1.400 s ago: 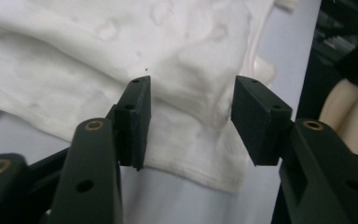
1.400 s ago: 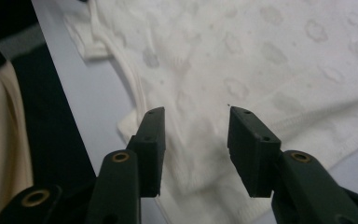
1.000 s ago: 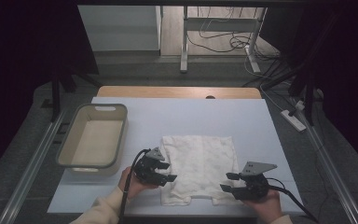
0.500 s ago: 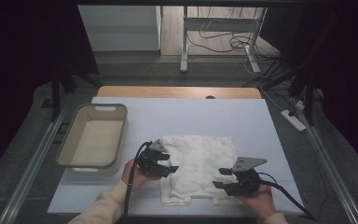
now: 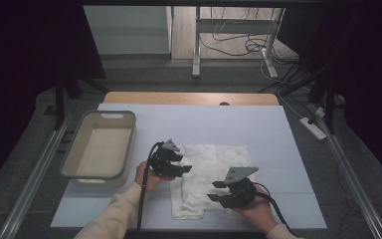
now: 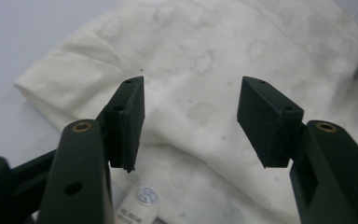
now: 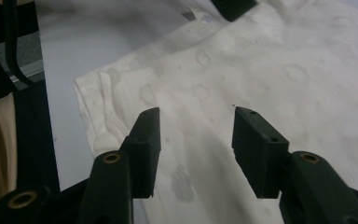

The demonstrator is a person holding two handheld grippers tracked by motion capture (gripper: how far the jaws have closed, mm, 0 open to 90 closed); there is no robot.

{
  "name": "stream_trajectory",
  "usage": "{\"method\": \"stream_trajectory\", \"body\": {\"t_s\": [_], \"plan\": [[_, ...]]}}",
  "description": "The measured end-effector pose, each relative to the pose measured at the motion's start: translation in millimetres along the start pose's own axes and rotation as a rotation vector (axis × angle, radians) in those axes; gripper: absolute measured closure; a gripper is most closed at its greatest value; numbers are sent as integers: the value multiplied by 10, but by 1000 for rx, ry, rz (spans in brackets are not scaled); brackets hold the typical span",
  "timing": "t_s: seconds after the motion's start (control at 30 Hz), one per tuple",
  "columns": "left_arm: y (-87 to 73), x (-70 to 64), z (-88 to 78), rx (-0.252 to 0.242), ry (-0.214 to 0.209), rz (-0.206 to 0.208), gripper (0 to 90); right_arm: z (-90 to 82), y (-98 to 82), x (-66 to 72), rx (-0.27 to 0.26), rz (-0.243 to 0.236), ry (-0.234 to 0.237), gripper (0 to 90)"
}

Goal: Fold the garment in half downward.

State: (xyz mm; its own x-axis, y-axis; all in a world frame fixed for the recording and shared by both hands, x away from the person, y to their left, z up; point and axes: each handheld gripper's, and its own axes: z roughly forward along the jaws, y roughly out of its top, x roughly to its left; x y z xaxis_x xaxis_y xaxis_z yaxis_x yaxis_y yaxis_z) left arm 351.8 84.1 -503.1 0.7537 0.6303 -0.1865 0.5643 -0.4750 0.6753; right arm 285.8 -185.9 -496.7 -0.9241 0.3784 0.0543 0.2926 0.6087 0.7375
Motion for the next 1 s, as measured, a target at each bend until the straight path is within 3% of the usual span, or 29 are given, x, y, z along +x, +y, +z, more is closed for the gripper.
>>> {"method": "stream_trajectory", "body": {"t_s": [0.13,0.3,0.43,0.6,0.83,1.0], "plan": [[59,81,9,-20,4,-6,487,115,65,4,-1,14,7,594],[145,185,25,-38,-11,-12,636,213,124,-30,2,32,17,800],[207,261,64,-42,-11,-14,760,300,178,-6,27,20,25,888],[225,338,150,-11,9,-6,862,418,263,91,47,-19,46,892],[184,464,209,7,86,-31,878,628,324,166,97,-52,63,892],[144,546,280,29,104,-57,881,710,287,198,131,-55,99,892]]}}
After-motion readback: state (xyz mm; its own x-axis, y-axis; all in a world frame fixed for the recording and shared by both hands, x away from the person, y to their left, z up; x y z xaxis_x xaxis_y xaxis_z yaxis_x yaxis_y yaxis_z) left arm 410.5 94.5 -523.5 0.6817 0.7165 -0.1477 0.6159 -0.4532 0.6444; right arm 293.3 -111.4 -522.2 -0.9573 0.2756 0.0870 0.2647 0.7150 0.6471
